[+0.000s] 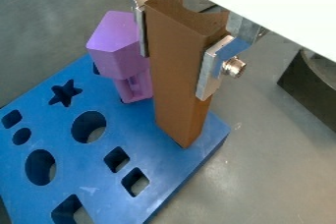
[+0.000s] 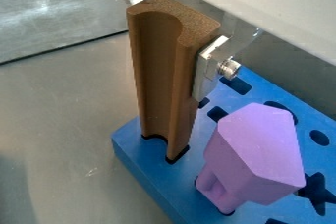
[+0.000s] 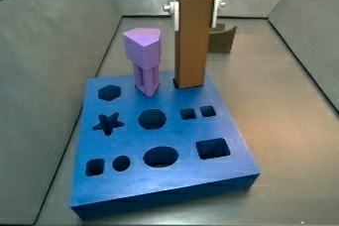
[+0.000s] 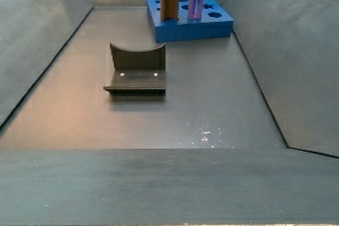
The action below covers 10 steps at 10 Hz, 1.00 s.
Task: Pick up the arch object. Move up. Rotate the arch object. Move to above the board. Insert the arch object.
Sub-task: Insert the arch object.
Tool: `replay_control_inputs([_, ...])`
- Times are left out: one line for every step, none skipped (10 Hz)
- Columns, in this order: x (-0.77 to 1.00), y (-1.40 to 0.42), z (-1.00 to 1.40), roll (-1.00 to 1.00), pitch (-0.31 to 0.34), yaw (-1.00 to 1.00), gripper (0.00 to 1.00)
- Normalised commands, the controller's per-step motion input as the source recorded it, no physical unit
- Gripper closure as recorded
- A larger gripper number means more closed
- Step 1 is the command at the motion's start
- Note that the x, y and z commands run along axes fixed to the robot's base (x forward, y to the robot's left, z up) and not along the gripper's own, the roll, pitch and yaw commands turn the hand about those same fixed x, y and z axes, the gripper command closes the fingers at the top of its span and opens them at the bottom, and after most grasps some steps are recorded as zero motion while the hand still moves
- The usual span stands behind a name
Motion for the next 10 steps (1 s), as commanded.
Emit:
replay_control_inputs([0.45, 0.14, -0.68, 0.1, 0.081, -0.58, 1.0])
replay_control_inputs([0.34, 0.15, -0.63, 0.02, 0.066, -0.69, 1.0])
replay_control_inputs([0.02, 0.27, -0.58, 0.03, 0.1, -0.54, 1.0])
replay_control_inputs([-0.09, 0.31, -0.35, 0.0, 0.126, -0.19, 1.0])
replay_control_inputs([-0.09, 0.0, 0.0, 0.0, 0.016, -0.07, 1.0])
replay_control_inputs([0.0, 0.0, -0.04, 0.01, 0.0, 0.0, 1.0])
replay_control_inputs([-0.11, -0.31, -0.89, 0.25, -0.056, 0.0, 1.0])
replay_control_inputs([-0.08, -0.35, -0.86, 0.28, -0.007, 0.0, 1.0])
replay_control_inputs([-0.07, -0.33, -0.8, 0.3, 0.0, 0.0, 1.0])
replay_control_inputs([-0.09, -0.31, -0.76, 0.3, 0.0, -0.04, 1.0])
